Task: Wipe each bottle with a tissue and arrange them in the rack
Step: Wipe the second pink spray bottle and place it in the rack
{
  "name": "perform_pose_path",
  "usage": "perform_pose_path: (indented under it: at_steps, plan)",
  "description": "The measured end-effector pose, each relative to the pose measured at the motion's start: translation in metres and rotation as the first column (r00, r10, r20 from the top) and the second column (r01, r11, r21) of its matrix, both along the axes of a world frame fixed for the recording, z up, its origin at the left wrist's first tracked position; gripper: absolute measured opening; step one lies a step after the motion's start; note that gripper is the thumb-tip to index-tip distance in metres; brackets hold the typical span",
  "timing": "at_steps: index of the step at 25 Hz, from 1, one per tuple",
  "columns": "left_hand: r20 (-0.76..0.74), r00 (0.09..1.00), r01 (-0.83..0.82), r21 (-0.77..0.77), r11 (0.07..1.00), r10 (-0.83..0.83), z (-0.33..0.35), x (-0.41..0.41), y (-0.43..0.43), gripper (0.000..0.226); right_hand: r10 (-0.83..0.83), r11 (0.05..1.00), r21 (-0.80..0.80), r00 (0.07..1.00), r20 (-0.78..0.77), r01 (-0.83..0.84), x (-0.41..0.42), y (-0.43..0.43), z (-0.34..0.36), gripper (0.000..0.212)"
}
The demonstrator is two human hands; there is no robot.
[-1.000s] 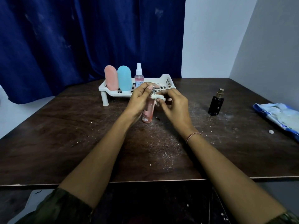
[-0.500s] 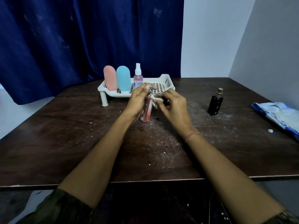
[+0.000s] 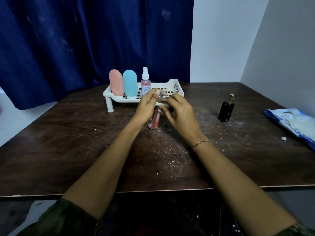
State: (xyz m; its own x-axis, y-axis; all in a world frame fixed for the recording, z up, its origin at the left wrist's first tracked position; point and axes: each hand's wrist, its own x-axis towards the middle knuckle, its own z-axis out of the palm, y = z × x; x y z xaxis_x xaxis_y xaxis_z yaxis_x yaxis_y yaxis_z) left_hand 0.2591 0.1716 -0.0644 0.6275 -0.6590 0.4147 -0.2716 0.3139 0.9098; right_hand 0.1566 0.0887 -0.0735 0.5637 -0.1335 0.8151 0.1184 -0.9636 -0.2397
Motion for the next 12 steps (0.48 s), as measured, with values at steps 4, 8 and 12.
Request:
perform_pose_path:
  at_steps: [4,8,12]
  plan:
    - [-0.041,0.998,-0.040,0.013,0.999,0.040,0.0001,0.0034,-0.0008,0.022,-0.042,0.995,0.097,0.999,0.021,0.040,0.0046,-0.0015,-0.0013,0.018]
    - [-0.063,0.998,-0.020,0.012,1.000,0.021,0.0009,0.0021,0.0013,0.024,-0.011,0.993,0.118,1.000,0.017,0.009,0.0053,-0.0010,-0.0034,0.018]
    - [-0.076,0.991,-0.109,0.016,0.994,0.110,0.0011,0.0041,0.0005,0.026,0.045,0.997,0.071,0.991,-0.124,-0.036,0.0035,0.0045,-0.0052,0.015]
